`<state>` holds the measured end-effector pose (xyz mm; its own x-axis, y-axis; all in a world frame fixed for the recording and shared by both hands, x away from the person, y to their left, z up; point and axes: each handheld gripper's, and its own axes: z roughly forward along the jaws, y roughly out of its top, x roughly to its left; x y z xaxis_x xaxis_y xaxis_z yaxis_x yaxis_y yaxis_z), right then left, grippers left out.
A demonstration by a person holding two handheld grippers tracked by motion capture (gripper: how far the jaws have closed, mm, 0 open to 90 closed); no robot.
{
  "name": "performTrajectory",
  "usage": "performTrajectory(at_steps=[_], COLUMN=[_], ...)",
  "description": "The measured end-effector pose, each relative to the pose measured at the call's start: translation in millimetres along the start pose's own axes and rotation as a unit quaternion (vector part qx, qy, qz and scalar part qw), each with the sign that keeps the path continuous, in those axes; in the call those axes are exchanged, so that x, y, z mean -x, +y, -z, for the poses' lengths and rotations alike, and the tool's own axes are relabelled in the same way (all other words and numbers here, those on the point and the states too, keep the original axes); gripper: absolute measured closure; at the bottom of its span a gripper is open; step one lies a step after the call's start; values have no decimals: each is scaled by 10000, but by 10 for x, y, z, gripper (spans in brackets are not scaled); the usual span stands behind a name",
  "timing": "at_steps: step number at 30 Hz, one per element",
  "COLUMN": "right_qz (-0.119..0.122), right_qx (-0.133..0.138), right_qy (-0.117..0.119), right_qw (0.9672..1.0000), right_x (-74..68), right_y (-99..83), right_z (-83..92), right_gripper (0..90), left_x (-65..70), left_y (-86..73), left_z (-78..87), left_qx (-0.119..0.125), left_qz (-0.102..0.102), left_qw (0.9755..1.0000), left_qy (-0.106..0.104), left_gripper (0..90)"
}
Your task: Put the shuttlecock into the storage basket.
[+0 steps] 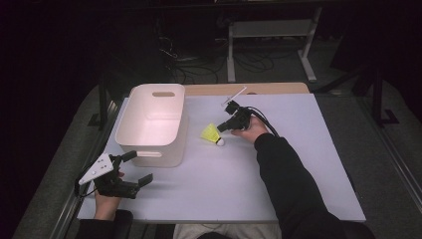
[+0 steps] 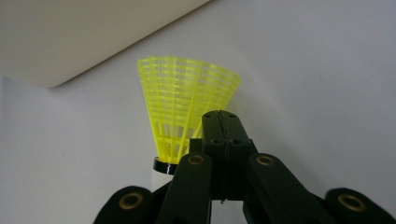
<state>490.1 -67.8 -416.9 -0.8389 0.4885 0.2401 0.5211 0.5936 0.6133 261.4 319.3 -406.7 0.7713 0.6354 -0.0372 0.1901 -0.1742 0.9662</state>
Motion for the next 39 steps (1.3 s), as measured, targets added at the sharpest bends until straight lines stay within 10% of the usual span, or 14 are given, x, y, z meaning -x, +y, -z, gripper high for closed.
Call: performTrajectory(at_steps=[22, 39], right_qz=[171, 303], right_qx=[263, 314], right_qy=[-63, -354], right_qw=[9995, 9984], right_x=[-157, -361], right_y=[20, 72], right_z=[305, 479], right_gripper=[826, 250], left_x=[1, 2], left_y=[0, -1], left_z=[-3, -3], left_qx=[-3, 3], left_qz=[2, 10], left_qw=[10000, 10000], left_qy=[-10, -13], left_gripper=[0, 0])
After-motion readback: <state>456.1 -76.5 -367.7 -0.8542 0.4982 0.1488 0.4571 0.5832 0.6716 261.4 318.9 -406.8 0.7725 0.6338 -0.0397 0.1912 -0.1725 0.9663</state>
